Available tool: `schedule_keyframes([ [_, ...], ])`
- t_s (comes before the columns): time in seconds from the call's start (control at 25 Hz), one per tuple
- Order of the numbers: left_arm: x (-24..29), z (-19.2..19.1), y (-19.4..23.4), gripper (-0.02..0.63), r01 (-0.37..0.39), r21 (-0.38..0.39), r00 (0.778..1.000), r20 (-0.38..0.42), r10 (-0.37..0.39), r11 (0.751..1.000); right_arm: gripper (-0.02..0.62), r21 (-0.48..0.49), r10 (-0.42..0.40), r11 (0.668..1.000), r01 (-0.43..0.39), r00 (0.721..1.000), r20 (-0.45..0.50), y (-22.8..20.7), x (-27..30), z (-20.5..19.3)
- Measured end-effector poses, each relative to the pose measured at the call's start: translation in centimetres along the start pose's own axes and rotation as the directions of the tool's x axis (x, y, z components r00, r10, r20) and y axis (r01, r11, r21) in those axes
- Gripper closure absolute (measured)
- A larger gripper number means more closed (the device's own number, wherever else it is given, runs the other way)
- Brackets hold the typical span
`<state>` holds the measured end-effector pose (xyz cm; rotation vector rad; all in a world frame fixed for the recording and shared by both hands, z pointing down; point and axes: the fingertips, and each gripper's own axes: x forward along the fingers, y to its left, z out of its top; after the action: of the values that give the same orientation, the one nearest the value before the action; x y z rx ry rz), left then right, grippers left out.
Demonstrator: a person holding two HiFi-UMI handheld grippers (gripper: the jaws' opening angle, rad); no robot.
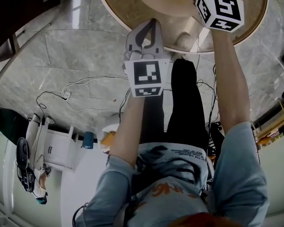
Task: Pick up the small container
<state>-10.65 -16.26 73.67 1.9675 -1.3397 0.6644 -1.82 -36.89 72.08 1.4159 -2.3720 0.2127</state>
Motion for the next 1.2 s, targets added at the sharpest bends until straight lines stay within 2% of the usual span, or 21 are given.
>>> schedule_keyframes([
  [0.12,-0.3,0.0,0.6,0.583,-0.025,-0.019,1.0,0.0,0.025,0.999,0.396,-0.006,-0.005,1.0,0.005,1.0,-0.019,0.1,-0.1,0.1],
  [0.36,-0.9,-0.3,0.5,0.583,-0.051,-0.033,0.999,0.006,0.051,0.998,0.448,0.095,-0.044,0.994,0.05,0.997,-0.062,-1.0,-1.3,-0.3],
  [0.72,-1.7,0.0,-2.2,0.583,-0.048,-0.047,0.998,0.042,0.05,0.998,0.451,0.101,-0.005,0.995,0.022,0.985,-0.17,-1.4,-5.0,-1.5],
  [0.84,-2.3,0.7,-2.8,0.583,-0.063,-0.05,0.996,0.067,0.066,0.997,0.451,0.094,0.003,0.996,0.013,0.986,-0.166,-1.4,-7.1,-0.8],
  [1.0,-3.9,2.1,-4.5,0.583,-0.087,-0.059,0.99,0.102,0.093,0.994,0.451,0.136,0.025,0.991,-0.006,0.99,-0.138,-1.7,-10.6,1.2],
  [1.2,-6.8,5.4,-7.5,0.583,-0.115,-0.08,0.977,0.17,0.127,0.99,0.451,0.142,0.054,0.989,-0.04,0.994,-0.094,-2.4,-15.7,5.0],
])
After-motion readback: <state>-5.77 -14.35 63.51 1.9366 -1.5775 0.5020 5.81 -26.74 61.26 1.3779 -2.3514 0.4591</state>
